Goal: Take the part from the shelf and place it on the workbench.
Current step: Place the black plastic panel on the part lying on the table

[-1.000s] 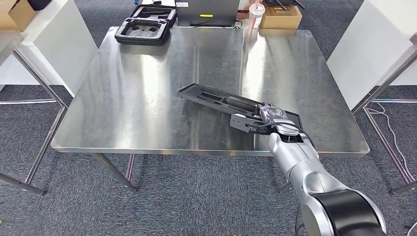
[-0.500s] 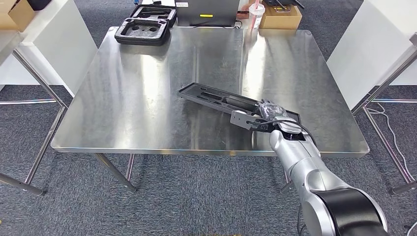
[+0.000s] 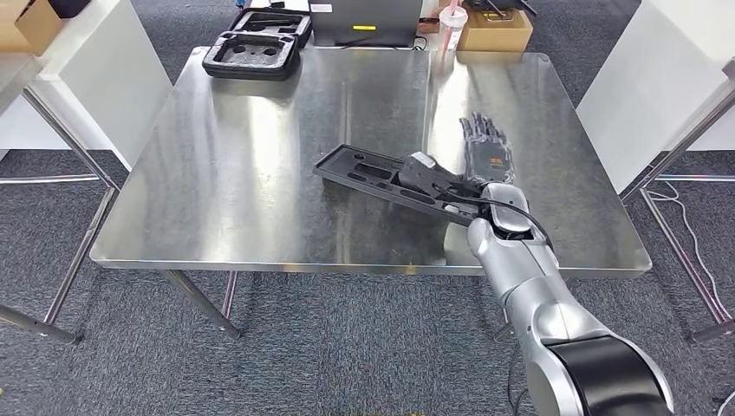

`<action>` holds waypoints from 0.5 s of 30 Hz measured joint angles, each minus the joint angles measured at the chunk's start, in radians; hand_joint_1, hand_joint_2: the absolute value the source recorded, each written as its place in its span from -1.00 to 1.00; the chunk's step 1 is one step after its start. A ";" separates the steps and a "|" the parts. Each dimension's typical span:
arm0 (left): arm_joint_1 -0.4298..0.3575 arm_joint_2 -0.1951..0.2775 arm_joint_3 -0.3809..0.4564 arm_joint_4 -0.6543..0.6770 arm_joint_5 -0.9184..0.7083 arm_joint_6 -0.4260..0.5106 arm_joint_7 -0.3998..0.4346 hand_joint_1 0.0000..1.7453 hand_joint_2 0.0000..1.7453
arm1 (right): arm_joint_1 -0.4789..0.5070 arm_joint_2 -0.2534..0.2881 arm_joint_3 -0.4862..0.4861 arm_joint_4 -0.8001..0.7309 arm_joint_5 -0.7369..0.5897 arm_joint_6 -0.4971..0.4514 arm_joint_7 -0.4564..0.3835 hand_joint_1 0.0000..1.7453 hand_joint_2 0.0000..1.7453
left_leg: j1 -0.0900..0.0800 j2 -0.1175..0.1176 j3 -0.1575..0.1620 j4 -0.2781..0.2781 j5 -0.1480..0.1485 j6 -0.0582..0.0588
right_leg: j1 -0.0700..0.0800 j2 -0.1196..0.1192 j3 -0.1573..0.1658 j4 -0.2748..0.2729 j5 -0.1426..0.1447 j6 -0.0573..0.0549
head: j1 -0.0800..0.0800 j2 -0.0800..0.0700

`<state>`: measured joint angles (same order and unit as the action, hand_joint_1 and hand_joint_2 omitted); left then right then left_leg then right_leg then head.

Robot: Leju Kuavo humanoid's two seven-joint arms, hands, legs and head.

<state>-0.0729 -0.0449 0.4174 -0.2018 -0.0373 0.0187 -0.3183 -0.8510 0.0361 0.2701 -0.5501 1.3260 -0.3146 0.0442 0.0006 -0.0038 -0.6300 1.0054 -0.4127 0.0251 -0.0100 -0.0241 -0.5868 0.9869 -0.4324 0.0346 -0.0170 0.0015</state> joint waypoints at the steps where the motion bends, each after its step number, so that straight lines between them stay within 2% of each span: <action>1: 0.002 0.000 0.004 0.000 0.000 0.001 -0.006 -1.00 -1.00 | 0.015 0.000 -0.007 -0.040 -0.008 -0.043 -0.007 -1.00 -1.00 | 0.000 0.000 0.000 0.000 0.000 0.000 | 0.000 0.000 0.000 0.000 0.000 0.000 | 0.000 0.000; 3: 0.007 -0.002 0.013 0.000 -0.002 0.010 -0.023 -1.00 -1.00 | 0.056 0.002 -0.027 -0.153 -0.049 -0.124 -0.043 -1.00 -1.00 | 0.000 -0.001 0.000 0.000 0.000 0.000 | 0.000 -0.001 0.000 0.000 0.000 0.000 | 0.000 0.000; 6: 0.012 -0.005 0.029 0.000 -0.005 0.036 -0.058 -1.00 -1.00 | 0.153 0.011 -0.062 -0.385 -0.173 -0.191 -0.135 -1.00 -1.00 | 0.000 -0.001 0.000 0.000 -0.001 0.000 | 0.000 -0.002 0.000 0.000 -0.002 0.002 | 0.000 0.000; 11: 0.017 -0.011 0.058 0.000 -0.007 0.080 -0.105 -1.00 -1.00 | 0.349 0.018 -0.077 -0.777 -0.436 -0.235 -0.302 -1.00 -1.00 | 0.000 -0.002 0.000 0.000 -0.003 0.000 | 0.000 -0.002 0.000 0.000 -0.003 0.003 | 0.000 0.000; 15: 0.019 -0.015 0.071 0.000 -0.009 0.087 -0.114 -1.00 -1.00 | 0.457 0.020 -0.077 -0.964 -0.485 -0.244 -0.333 -1.00 -1.00 | 0.000 -0.001 0.000 0.000 -0.004 0.000 | 0.000 -0.001 0.000 0.000 -0.004 0.005 | 0.000 0.000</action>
<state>-0.0541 -0.0597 0.4887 -0.2018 -0.0461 0.1052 -0.4322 -0.3942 0.0557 0.1934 -1.5140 0.8407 -0.5585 -0.2883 0.0005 -0.0052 -0.6297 1.0050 -0.4170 0.0248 -0.0102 -0.0252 -0.5865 0.9866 -0.4369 0.0396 -0.0171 0.0015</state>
